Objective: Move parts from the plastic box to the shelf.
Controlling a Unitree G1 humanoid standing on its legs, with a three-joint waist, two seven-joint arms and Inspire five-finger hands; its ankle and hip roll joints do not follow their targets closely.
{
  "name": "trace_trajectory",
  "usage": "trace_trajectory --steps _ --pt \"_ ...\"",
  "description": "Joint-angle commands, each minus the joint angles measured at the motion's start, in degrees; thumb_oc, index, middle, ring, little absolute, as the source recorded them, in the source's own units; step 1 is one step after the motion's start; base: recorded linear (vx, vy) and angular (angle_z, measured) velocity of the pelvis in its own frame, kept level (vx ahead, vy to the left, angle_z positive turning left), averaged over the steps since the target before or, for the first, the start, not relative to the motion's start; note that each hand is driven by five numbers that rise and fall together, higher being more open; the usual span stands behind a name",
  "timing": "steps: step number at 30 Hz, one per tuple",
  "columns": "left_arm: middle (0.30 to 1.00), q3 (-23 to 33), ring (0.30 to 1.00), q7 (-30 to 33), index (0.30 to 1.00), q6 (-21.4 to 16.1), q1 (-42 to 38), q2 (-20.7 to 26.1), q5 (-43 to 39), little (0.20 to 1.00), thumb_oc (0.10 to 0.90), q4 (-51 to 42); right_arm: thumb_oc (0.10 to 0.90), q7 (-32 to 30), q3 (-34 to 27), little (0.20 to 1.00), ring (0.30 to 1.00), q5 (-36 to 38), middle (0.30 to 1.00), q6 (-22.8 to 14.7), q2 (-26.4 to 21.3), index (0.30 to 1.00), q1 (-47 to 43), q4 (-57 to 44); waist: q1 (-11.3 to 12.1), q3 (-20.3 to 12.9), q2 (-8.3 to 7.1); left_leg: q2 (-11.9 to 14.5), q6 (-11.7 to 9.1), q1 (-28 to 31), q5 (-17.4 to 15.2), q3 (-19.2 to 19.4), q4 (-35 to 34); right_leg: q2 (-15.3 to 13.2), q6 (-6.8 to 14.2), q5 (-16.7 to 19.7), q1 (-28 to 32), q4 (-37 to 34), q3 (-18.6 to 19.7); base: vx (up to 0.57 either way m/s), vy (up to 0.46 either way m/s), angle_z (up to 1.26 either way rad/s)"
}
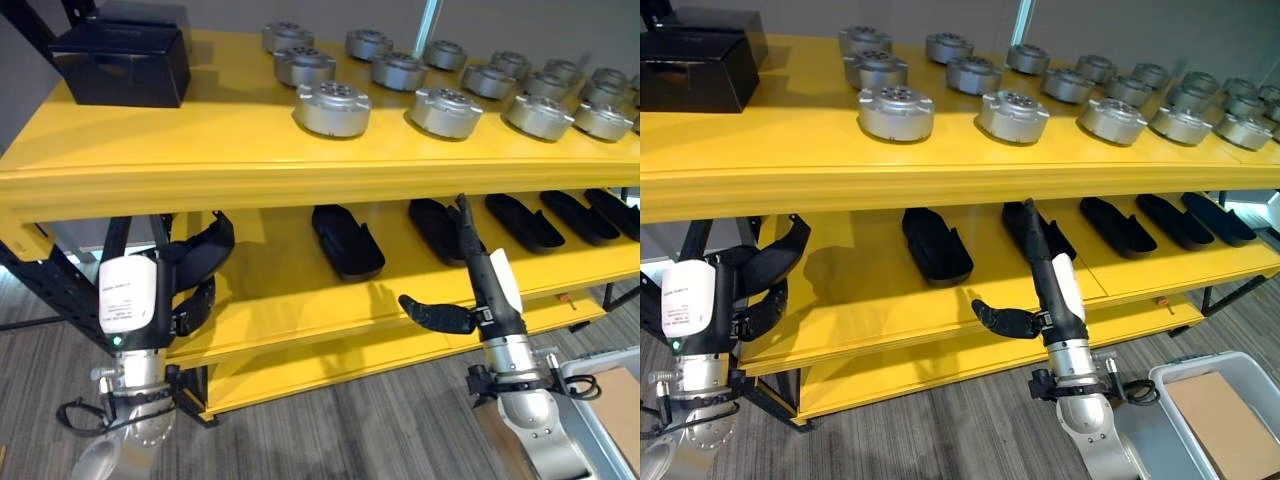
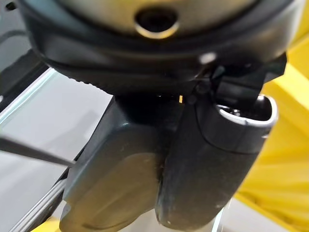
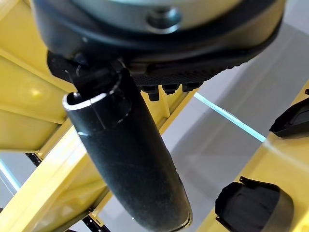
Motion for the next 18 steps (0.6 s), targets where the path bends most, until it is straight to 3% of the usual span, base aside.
trace_trajectory --steps 1,7,12,18 --pt "0.300 3.13 0.300 2.58 0.300 0.96 -6.40 -0.14 3.64 0.300 0.400 -1.67 0.900 -0.31 -3.83 1.000 1.000 1.66 1.000 -3.01 -1.91 1.000 -6.98 -3.79 0.76 -1.01 1.40 0.94 3.04 4.88 -7.29 3.92 -0.57 -2.18 4.44 4.47 0.86 3.22 0.82 0.04 -0.083 -0.12" --pt "0.300 4.53 0.300 1.78 0.300 3.78 -6.03 -1.26 4.28 0.300 0.400 4.14 0.900 1.24 -4.29 1.000 1.000 3.22 1.000 -2.78 -2.29 1.000 -6.98 -4.32 0.34 -0.99 1.14 3.29 1.71 5.61 -6.46 5.44 -0.57 -0.27 4.25 2.55 0.78 2.65 1.19 0.03 -0.091 -0.12" --pt "0.300 4.00 0.300 -0.06 0.300 8.22 -8.22 -0.33 7.61 0.300 0.400 12.64 0.900 3.32 -4.73 1.000 1.000 4.24 1.000 -2.88 -3.69 1.000 -7.41 -5.96 -0.79 -1.01 1.10 6.15 0.11 6.70 -5.29 8.19 -0.57 2.24 3.72 -0.27 0.34 1.84 2.32 0.03 -0.100 -0.14" --pt "0.300 1.56 0.300 -0.42 0.300 9.01 -11.74 0.38 9.36 0.300 0.400 16.57 0.900 4.23 -4.10 1.000 1.000 5.47 1.000 -3.38 -3.92 1.000 -7.51 -7.10 -2.01 -0.41 1.65 7.84 -0.88 7.34 -4.44 9.71 -0.57 4.02 2.99 -2.24 0.01 1.53 3.18 0.02 -0.077 -0.23"
